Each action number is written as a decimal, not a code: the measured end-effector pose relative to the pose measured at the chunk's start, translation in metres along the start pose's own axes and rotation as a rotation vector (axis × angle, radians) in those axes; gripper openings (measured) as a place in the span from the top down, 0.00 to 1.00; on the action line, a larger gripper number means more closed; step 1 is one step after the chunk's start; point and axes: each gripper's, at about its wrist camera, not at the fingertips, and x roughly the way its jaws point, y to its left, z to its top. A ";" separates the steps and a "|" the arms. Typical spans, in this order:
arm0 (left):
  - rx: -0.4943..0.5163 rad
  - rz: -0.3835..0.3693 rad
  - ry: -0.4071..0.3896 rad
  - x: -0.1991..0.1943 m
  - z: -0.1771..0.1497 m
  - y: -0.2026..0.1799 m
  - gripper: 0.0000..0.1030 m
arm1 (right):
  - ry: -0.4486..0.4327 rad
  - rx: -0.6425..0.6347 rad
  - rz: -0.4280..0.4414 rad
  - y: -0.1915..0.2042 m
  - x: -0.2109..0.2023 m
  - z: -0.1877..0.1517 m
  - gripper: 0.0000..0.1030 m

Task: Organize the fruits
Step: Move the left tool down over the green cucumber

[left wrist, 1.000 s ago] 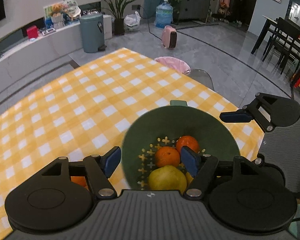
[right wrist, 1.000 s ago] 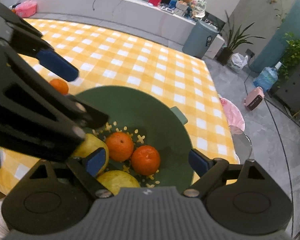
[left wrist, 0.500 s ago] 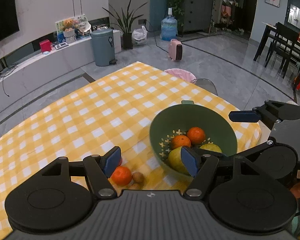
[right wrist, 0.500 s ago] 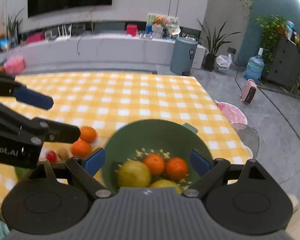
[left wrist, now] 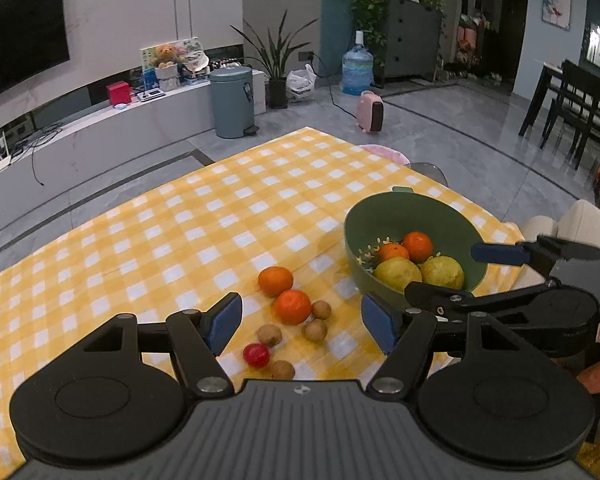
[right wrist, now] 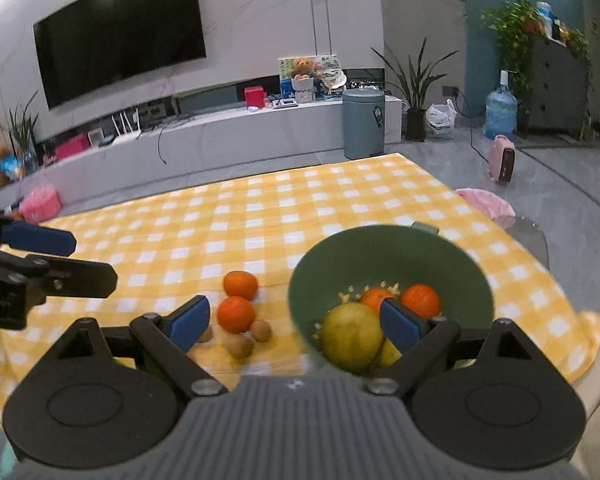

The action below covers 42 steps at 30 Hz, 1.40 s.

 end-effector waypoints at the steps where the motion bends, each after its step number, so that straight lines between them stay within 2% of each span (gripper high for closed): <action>1: -0.008 0.001 -0.001 -0.001 -0.003 0.003 0.22 | -0.003 0.002 0.008 0.003 -0.001 -0.004 0.14; 10: -0.007 0.000 0.035 -0.006 -0.039 0.025 0.24 | 0.041 -0.018 0.084 0.031 0.007 -0.032 0.15; 12: -0.031 -0.001 0.035 -0.007 -0.046 0.033 0.26 | 0.066 -0.031 0.101 0.038 0.013 -0.036 0.20; 15: -0.100 -0.019 0.032 -0.007 -0.055 0.049 0.29 | 0.089 -0.050 0.112 0.046 0.019 -0.040 0.22; 17: -0.145 -0.033 0.029 -0.006 -0.061 0.058 0.31 | 0.105 -0.062 0.115 0.051 0.024 -0.044 0.31; 20: -0.183 -0.041 0.045 -0.001 -0.067 0.066 0.39 | 0.123 -0.069 0.119 0.053 0.029 -0.049 0.33; 23: -0.186 -0.037 0.074 0.008 -0.071 0.068 0.48 | 0.143 -0.072 0.127 0.055 0.035 -0.052 0.42; 25: -0.193 -0.043 0.086 0.015 -0.072 0.067 0.53 | 0.153 -0.069 0.129 0.055 0.040 -0.053 0.44; 27: -0.200 -0.054 0.097 0.022 -0.072 0.066 0.57 | 0.163 -0.068 0.128 0.054 0.045 -0.054 0.54; 31: -0.194 -0.077 0.113 0.038 -0.072 0.057 0.61 | 0.173 -0.074 0.109 0.050 0.057 -0.056 0.62; 33: -0.197 -0.080 0.126 0.048 -0.072 0.053 0.61 | 0.173 -0.088 0.099 0.049 0.062 -0.056 0.70; 38: -0.247 -0.072 0.144 0.072 -0.074 0.050 0.65 | 0.163 -0.146 0.083 0.045 0.074 -0.056 0.70; 42: -0.247 -0.067 0.174 0.087 -0.075 0.047 0.65 | 0.148 -0.190 0.072 0.041 0.083 -0.056 0.70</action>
